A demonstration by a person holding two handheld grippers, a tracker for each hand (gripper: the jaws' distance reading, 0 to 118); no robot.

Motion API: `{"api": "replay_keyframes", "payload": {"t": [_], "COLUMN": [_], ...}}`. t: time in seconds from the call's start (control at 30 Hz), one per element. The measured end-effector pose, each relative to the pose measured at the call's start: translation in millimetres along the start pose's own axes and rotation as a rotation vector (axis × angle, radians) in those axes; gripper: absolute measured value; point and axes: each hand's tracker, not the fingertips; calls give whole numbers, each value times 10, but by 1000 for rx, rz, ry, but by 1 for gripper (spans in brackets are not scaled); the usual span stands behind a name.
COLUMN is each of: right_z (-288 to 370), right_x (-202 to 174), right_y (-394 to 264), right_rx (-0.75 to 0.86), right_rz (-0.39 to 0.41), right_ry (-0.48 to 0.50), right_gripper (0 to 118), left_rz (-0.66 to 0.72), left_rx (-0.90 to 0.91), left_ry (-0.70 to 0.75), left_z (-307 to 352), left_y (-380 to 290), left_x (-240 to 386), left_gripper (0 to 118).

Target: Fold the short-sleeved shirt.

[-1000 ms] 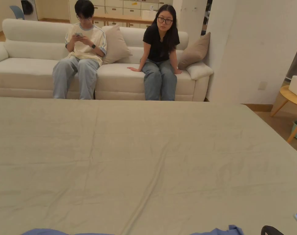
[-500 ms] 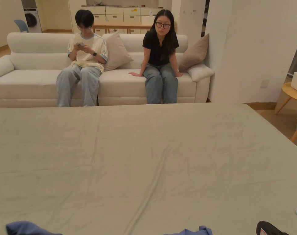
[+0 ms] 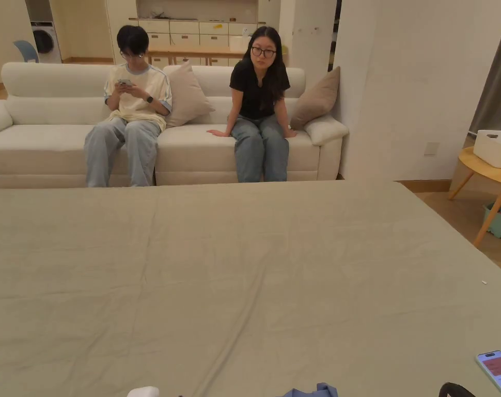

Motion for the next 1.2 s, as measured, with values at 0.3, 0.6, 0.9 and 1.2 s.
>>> {"api": "replay_keyframes", "payload": {"t": [0.3,0.6,0.9,1.2], "right_z": [49,100,187,187], "right_x": [47,91,250,252], "right_y": [43,38,63,56], "right_rx": [-1,-1,7,-2], "right_rz": [-26,-43,-50,-62], "right_ry": [16,81,27,27], "right_gripper": [0,0,0,0], "left_rz": [-161,-23,-168,-116], "left_rx": [309,131,201,215], "left_ry": [168,389,352,59], "left_z": [1051,165,-290,-366], "left_y": [-311,-274,-551,-501], "left_x": [126,-115,851,1115], "left_gripper": [100,0,0,0]}}
